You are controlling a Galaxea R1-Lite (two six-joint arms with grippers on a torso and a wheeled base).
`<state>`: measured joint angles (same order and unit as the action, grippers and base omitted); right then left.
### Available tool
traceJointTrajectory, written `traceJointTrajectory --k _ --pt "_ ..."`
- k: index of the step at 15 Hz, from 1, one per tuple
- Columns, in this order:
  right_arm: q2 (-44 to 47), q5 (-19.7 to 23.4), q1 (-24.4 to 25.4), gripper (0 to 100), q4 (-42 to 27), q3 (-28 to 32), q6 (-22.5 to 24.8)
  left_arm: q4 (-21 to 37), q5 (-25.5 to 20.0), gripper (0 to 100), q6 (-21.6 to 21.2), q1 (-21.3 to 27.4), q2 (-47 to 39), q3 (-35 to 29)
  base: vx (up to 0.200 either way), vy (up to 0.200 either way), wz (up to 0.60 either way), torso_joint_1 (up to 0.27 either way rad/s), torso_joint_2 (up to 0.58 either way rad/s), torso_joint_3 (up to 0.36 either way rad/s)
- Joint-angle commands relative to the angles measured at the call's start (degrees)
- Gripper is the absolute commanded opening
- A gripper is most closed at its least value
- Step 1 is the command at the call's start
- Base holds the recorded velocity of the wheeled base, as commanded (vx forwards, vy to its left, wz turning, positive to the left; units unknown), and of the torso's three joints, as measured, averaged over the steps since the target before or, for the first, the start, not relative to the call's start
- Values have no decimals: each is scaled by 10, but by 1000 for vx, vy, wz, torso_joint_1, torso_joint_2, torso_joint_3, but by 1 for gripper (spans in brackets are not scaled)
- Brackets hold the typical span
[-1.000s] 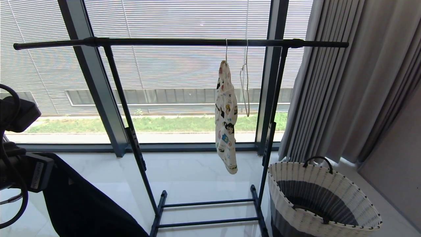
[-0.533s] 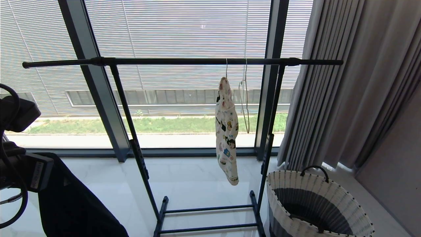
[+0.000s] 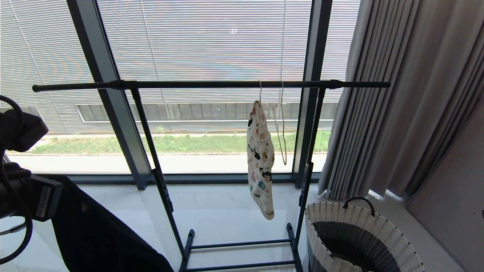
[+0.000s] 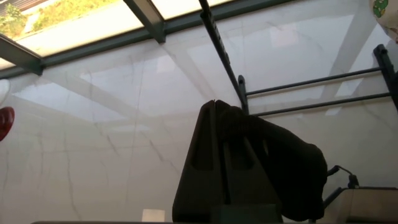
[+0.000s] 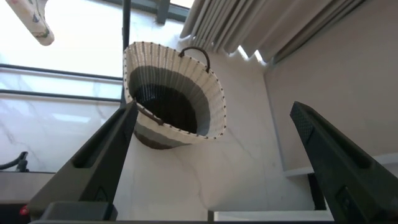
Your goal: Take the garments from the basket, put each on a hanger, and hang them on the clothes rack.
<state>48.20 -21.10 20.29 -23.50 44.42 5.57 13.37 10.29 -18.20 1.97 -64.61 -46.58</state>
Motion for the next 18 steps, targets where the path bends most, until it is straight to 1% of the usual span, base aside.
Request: traceJointTrajectory --k 1,4,7,11,14,15,16,17,18 --pt "-5 0 0 100 24 -28 7 0 2 0 0 6 3 2 0 0 0 0 0 0" --pt "-11 4 0 100 29 -34 15 0 3 0 1 6 5 3 0 200 0 4 -9 -1" --pt "-10 27 0 100 30 -33 15 0 2 0 1 6 7 4 0 200 0 9 2 -2" --pt "-7 38 0 100 34 -34 9 0 2 0 1 6 7 7 0 200 0 6 -2 4" --pt "10 39 0 100 67 -42 -37 0 3 0 1 6 7 8 0 200 0 5 -2 5" --pt "33 39 1 100 98 -41 -86 0 3 0 2 6 7 8 0 0 0 0 0 0" --pt "48 40 1 100 118 -39 -110 0 3 0 2 6 7 8 0 0 0 0 0 0" --pt "64 45 0 100 142 -38 -127 0 3 0 2 6 7 8 0 0 0 0 0 0" --pt "75 50 0 100 162 -38 -129 0 3 0 2 6 8 8 0 0 0 0 0 0"
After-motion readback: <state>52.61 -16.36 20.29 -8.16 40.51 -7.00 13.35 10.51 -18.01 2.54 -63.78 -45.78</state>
